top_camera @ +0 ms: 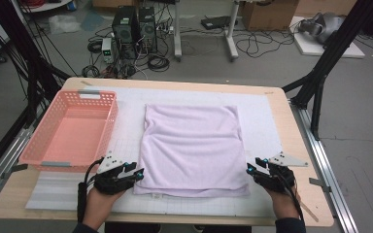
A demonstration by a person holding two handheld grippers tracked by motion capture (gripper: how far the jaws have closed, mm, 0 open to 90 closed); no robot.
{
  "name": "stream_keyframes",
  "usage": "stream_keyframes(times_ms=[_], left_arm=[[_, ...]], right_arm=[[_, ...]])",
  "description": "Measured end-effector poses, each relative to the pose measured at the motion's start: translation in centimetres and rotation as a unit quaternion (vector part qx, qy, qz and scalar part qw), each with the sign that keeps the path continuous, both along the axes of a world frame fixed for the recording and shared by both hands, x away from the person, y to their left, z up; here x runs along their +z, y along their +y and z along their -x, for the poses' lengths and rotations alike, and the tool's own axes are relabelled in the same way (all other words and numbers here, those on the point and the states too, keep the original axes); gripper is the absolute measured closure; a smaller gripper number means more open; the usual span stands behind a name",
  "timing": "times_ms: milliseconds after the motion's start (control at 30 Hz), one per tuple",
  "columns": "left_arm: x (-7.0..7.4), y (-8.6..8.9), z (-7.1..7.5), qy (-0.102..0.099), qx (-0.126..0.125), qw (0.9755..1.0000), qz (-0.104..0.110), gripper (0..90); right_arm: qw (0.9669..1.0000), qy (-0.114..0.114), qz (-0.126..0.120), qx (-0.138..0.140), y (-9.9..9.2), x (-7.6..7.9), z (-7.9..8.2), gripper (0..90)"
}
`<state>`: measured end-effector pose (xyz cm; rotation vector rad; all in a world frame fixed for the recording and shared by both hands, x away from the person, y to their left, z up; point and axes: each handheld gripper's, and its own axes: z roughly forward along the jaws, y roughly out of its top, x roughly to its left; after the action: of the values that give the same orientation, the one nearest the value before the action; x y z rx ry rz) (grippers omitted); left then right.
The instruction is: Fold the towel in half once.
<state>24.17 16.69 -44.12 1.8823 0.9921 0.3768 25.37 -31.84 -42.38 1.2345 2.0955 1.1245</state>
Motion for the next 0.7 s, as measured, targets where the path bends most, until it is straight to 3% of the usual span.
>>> stream_keyframes(times_ms=[133, 267, 467, 600, 700], left_arm=[[-0.4, -0.5, 1.0, 0.002, -0.009, 0.9998, -0.015, 62.5], [-0.9, -1.1, 1.4, -0.002, -0.014, 0.9987, -0.048, 67.0], [-0.9, -1.9, 1.7, -0.022, -0.026, 0.9956, -0.087, 87.1], [-0.6, -1.7, 1.6, -0.023, -0.022, 0.9969, -0.072, 88.1], [-0.2, -1.3, 1.6, -0.025, -0.021, 0.9980, -0.054, 88.3]], right_arm=[[1.0000, 0.003, -0.001, 0.006, 0.3, 0.0, 0.9, 56.0], [0.9997, 0.008, -0.007, 0.023, 0.6, 0.1, 1.9, 56.0], [0.9987, 0.018, -0.015, 0.045, 0.0, 0.1, 3.9, 57.0], [0.9976, 0.030, -0.020, 0.059, 0.0, -0.8, 3.7, 58.2], [0.9951, 0.042, -0.045, 0.077, 0.3, -1.6, 3.2, 59.5]])
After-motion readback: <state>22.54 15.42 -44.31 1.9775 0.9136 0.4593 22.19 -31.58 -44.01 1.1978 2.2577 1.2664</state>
